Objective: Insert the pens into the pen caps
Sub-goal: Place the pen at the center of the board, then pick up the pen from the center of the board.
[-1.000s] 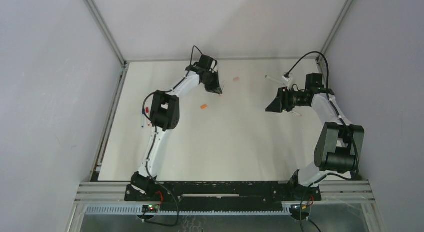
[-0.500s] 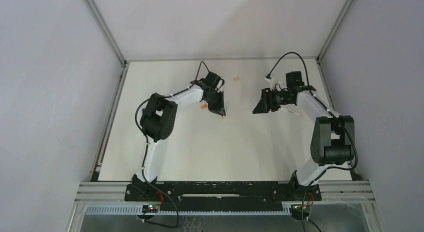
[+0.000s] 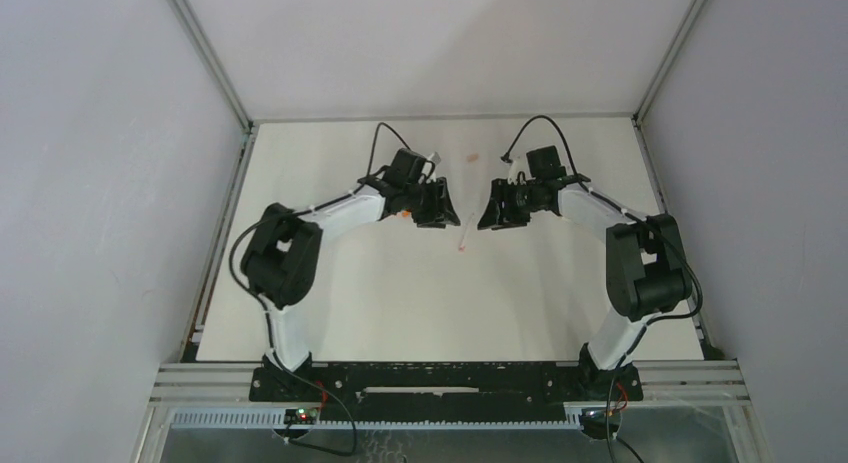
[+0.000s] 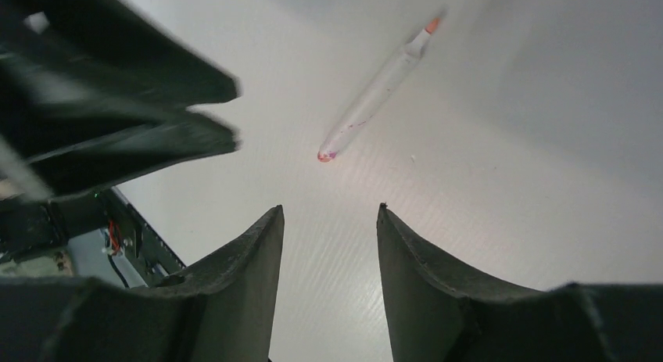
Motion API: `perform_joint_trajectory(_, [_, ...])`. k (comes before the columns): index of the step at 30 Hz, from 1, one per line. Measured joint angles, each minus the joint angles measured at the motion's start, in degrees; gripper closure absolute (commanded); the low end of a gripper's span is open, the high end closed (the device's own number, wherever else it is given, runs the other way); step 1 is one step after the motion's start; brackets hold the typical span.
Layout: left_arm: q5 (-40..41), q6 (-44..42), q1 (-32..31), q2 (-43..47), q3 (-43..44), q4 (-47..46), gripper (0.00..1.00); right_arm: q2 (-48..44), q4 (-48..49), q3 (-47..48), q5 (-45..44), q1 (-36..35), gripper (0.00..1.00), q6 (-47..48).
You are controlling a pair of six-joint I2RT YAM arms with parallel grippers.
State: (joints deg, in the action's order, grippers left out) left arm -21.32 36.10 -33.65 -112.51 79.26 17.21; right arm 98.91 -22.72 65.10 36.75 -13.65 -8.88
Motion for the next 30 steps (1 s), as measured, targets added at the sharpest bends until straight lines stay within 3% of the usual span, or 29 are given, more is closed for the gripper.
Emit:
perform_joint_trajectory(7, [5.38, -3.26, 1.70, 18.05, -12.46, -3.30, 0.53, 0.00, 0.76, 0.02, -12.98, -6.38, 0.60, -5.92])
perform_joint_trajectory(13, [12.79, -6.75, 2.60, 33.11, -20.31, -5.75, 0.52, 1.33, 0.76, 0.52, -24.48, -14.19, 0.48, -11.37])
perform_joint_trajectory(18, [16.96, -8.70, 2.78, 40.24, -23.41, -6.95, 0.51, 4.90, 0.31, 3.82, -28.70, -15.34, 0.46, -14.49])
perform_joint_trajectory(22, [20.35, -9.73, 3.85, 46.93, -27.93, -6.78, 0.51, 11.56, -0.96, 9.57, -32.68, -15.80, 0.54, -15.58])
perform_joint_trajectory(30, [22.27, -9.70, 5.25, 50.69, -31.47, -6.78, 0.51, 13.31, -4.46, 10.84, -36.20, -18.58, 0.63, -15.02])
